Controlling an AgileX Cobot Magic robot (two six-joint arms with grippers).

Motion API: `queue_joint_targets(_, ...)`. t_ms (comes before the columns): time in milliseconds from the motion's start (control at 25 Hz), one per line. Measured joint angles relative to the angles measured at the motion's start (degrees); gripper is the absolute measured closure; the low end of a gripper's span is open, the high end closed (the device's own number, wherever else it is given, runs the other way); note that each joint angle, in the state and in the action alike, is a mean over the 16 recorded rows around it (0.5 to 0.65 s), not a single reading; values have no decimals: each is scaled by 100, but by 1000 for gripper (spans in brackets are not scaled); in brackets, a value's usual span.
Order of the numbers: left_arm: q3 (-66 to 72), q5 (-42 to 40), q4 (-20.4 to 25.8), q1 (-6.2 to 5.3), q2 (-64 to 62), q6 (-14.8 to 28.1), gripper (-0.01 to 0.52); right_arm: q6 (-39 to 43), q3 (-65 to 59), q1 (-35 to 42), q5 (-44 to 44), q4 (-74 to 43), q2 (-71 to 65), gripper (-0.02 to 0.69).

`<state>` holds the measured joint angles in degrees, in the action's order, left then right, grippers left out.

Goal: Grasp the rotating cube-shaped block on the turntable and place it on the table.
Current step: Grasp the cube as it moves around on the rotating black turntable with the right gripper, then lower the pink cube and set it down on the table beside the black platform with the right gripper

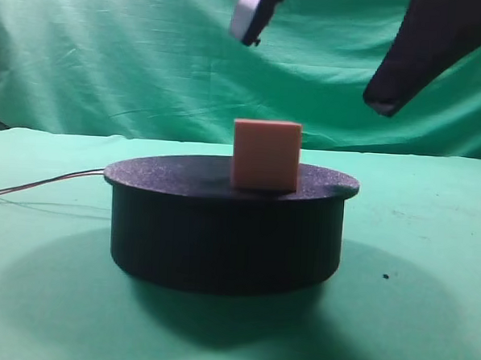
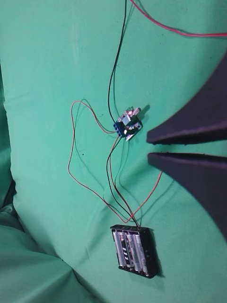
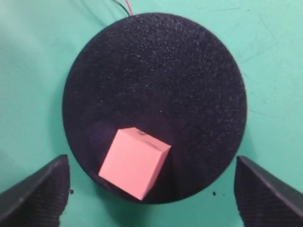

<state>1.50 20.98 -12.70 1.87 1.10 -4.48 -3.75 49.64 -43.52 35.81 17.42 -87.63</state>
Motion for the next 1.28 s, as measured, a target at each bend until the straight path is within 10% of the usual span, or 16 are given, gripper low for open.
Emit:
queue_joint_targets(480,0,0,0,0,0,0,514,472,236,571,566,-795,244,432)
queue_joint_targets(800,0,0,0,0,0,0,514,885,-284,1035,569,-1291,468,420)
queue_joint_targets(1280,0,0,0,0,0,0,514,1154,-737,1078,208,-1292,391,196)
